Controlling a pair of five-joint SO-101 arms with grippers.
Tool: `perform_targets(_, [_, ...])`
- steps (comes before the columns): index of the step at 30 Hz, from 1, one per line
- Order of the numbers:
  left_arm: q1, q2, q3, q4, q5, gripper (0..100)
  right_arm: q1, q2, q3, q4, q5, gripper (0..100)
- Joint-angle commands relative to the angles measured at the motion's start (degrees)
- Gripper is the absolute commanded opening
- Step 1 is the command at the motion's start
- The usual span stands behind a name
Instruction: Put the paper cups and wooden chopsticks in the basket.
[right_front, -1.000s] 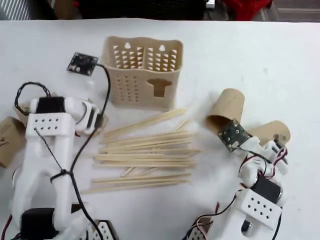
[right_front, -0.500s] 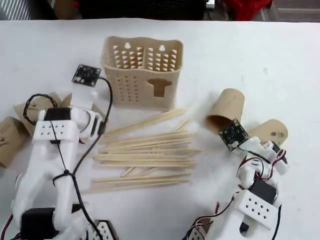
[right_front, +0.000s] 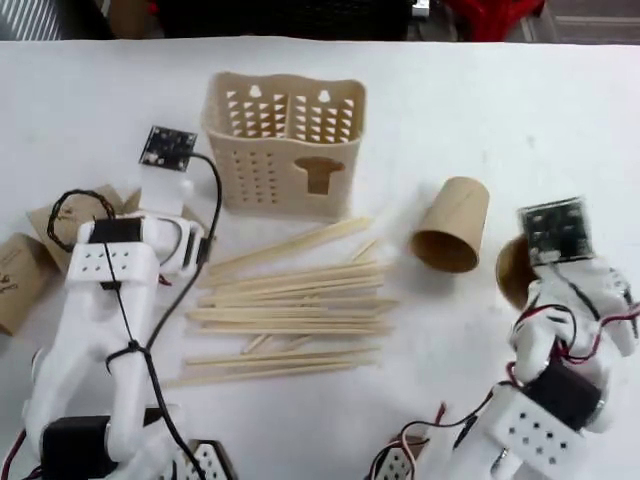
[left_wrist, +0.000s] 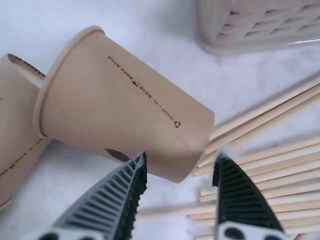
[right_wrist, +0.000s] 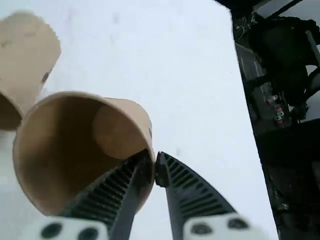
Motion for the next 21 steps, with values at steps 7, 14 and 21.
perform_targets(7, [-0.4,-2.07,-0.26,-0.97,0.7,23,-17.45,5.32,-27.25,12.18,-17.85,1.7])
perform_targets(14, [-0.31,-2.07,2.11,-4.4,0.7,22,-33.71,30.64,-47.12,12.18,-29.19,1.7])
perform_targets(21, [-0.31,-2.07,2.37,-4.92,0.7,22,-42.59,51.91,-72.97,17.01,-38.33,1.7])
